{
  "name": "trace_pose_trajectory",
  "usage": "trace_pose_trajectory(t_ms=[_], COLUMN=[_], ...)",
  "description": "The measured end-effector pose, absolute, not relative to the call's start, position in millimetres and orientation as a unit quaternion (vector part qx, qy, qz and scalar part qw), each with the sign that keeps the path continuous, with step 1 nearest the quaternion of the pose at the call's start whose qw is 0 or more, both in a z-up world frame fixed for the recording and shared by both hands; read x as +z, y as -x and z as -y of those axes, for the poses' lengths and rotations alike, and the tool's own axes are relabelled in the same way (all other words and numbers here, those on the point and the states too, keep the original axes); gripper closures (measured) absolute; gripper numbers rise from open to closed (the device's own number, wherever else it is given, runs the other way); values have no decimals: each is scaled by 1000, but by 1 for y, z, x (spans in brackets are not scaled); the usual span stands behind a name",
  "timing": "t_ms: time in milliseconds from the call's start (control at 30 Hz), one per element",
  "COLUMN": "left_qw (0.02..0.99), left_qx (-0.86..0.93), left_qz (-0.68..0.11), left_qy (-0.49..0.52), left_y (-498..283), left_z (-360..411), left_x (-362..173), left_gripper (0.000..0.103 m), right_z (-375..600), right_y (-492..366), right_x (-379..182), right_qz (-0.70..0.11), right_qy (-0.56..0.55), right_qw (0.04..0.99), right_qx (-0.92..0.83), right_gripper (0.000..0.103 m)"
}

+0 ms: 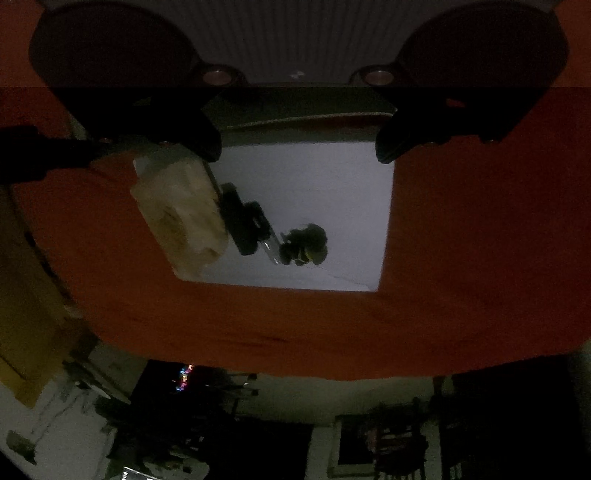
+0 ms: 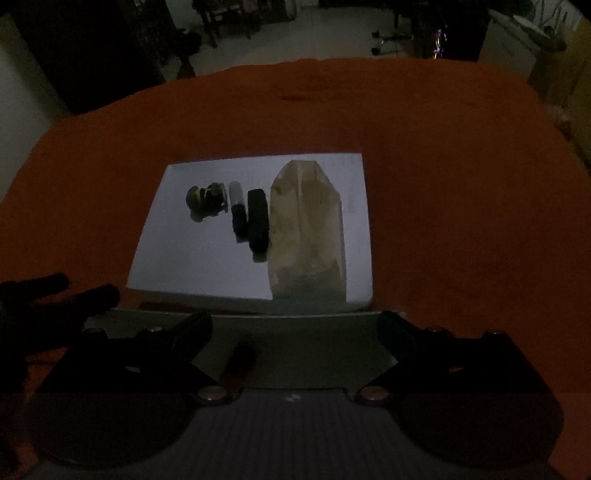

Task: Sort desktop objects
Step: 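Withdraw both open tools from the box back over the paper sheet, then grasp the black cylinder with the right tool while the left approaches the dark stones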

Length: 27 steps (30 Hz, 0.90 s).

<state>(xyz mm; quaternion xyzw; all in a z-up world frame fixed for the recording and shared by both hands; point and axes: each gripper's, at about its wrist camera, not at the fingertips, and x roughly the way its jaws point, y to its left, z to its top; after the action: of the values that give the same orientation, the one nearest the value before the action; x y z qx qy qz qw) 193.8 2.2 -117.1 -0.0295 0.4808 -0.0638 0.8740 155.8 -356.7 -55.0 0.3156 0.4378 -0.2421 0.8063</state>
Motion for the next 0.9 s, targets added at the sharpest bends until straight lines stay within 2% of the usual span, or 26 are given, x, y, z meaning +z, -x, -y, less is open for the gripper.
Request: trace_pose_trajectory(t_ms=[400,700,900], left_qw=[871,870,853], left_qx=[-47,-43,-30], left_qz=[-488,-491,-519], left_qy=[5,-13,36], left_y=[-231,-248,-276], left_z=[-2,2,-15], left_x=[-133,-144,-153], left_gripper=[13,15,18], right_z=[388,413,423], right_y=[-188,-185,-198], right_x=[-78,-83,-81], right_qz=[-415,-386,-381], right_qy=[-330,-338,-312], right_qw=[814,824,837], right_qx=[-238,-241,-238], right_gripper=[9,28,38])
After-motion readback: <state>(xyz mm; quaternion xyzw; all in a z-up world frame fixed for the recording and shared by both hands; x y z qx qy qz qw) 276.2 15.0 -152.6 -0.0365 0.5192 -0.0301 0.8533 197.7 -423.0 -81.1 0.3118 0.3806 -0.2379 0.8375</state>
